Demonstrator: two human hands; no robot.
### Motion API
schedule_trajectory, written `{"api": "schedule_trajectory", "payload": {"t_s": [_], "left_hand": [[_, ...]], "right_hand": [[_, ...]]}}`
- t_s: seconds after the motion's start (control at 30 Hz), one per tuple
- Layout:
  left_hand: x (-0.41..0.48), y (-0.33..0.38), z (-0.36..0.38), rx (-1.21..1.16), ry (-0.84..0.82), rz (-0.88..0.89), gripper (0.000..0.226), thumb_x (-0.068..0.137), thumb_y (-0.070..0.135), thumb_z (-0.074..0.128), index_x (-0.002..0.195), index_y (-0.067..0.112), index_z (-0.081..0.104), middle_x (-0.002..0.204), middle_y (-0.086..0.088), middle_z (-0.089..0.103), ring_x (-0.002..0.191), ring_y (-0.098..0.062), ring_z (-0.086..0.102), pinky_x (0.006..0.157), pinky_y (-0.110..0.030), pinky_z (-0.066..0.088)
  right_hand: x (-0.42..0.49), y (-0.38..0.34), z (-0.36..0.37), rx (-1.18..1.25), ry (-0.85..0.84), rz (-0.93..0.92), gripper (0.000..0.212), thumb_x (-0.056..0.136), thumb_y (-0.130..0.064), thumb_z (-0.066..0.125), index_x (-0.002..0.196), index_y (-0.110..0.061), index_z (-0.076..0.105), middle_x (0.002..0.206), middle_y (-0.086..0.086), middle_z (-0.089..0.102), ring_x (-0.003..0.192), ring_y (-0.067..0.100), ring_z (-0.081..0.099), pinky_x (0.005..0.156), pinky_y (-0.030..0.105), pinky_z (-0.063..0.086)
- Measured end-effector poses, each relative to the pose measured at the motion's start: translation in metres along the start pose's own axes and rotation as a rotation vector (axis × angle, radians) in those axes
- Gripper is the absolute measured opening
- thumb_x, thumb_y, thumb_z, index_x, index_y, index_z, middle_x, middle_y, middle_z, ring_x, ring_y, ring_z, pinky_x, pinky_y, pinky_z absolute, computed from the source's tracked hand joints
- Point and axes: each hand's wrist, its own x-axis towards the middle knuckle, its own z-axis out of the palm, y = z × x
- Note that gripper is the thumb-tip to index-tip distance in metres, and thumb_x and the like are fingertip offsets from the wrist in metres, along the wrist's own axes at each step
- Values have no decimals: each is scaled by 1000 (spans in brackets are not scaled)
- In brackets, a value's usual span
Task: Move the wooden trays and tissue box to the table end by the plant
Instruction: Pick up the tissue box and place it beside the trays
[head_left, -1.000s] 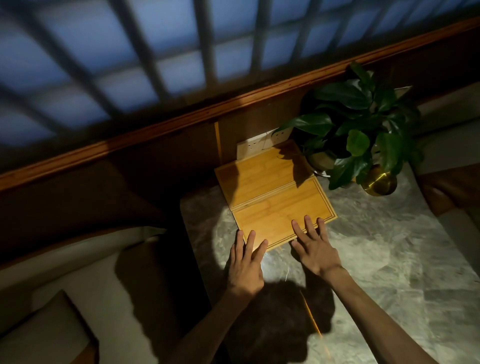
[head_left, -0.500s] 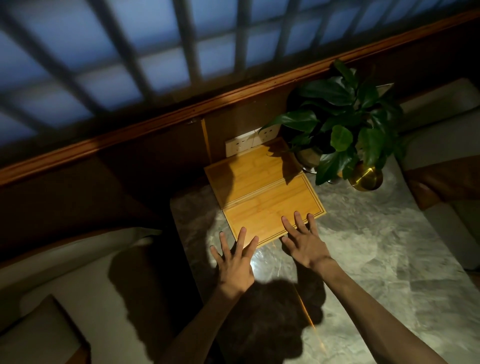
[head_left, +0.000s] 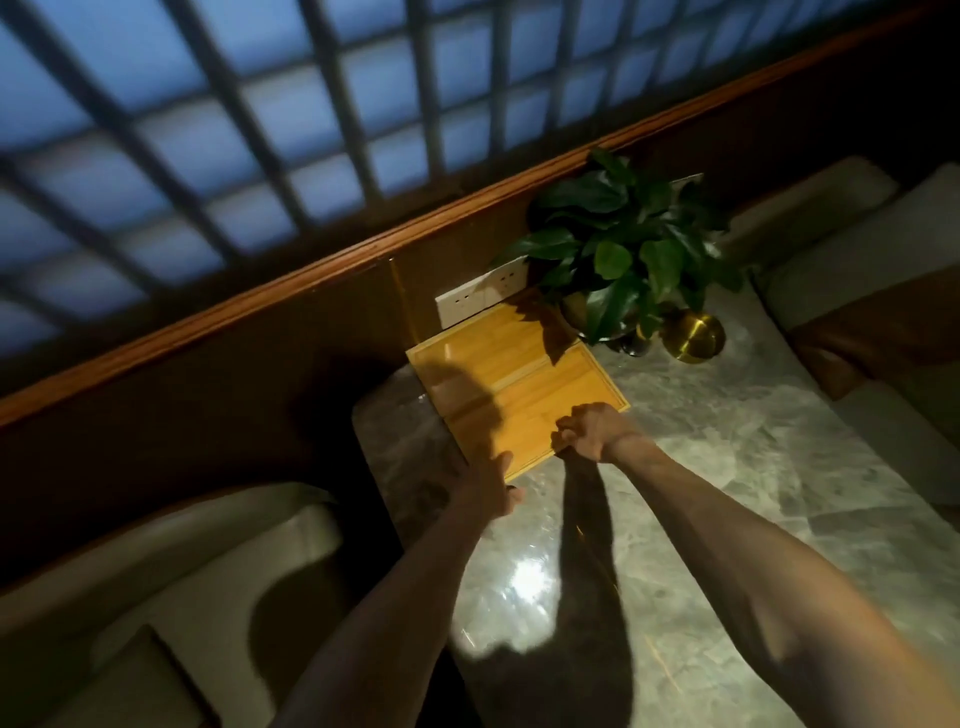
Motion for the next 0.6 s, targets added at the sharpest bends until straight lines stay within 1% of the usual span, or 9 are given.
{"api": "schedule_trajectory", "payload": {"t_s": [0.07,0.13,0.17,0.2,0.27,0.33,0.37,0.43,0.6], "left_hand": [[-8,14,-9,96,63,33,76,89,36,62,153,27,24,163,-15,17,150,-39,17,123,-55,18],[-24,36,-9,352,184,112,66,93,39,52,152,28,25,163,-16,17,150,-43,12,121,-61,14],[-35,49,-7,447,252,167,61,95,40,46,151,26,28,161,-17,23,148,-43,18,118,-60,19],[-48,65,-4,491,327,239,53,96,39,43,147,24,39,153,-18,38,142,-41,33,112,-56,31],[-76,102,4,471,430,381,41,95,35,45,129,18,62,123,-15,64,115,-34,62,92,-43,53],[-105,149,13,311,297,429,43,97,37,45,133,17,58,130,-15,63,122,-34,59,100,-45,50],[-119,171,21,308,228,460,45,98,37,45,137,16,54,138,-15,59,129,-34,53,107,-46,45],[-143,216,41,334,214,557,47,99,38,43,140,15,50,145,-15,52,136,-34,46,113,-47,38],[-225,309,112,369,181,786,39,99,39,42,121,14,63,126,-16,66,120,-34,59,99,-45,50]], "right_hand": [[-24,0,-12,97,121,29,39,97,-46,43,112,-21,69,121,10,66,115,32,59,93,39,46],[-61,5,-21,182,249,82,39,98,-47,41,111,-21,68,120,12,67,113,34,61,89,42,48],[-83,11,-23,227,319,102,37,99,-46,41,109,-22,67,118,13,68,112,34,63,88,43,49],[-107,19,-22,278,382,117,36,99,-45,41,107,-22,67,115,13,69,110,35,64,88,44,50],[-158,42,-15,380,479,164,35,97,-44,41,100,-23,70,108,12,72,104,35,66,88,46,53],[-213,71,3,462,540,236,37,96,-42,42,90,-22,72,100,10,74,99,33,67,83,42,53],[-240,86,13,500,564,284,36,96,-42,43,86,-22,71,97,8,75,97,31,67,79,39,52],[-293,118,35,557,601,393,35,95,-44,43,83,-25,70,95,5,75,96,30,67,77,39,50],[-433,190,100,728,764,613,39,98,-50,41,76,-28,66,86,1,72,91,27,67,82,44,54]]}}
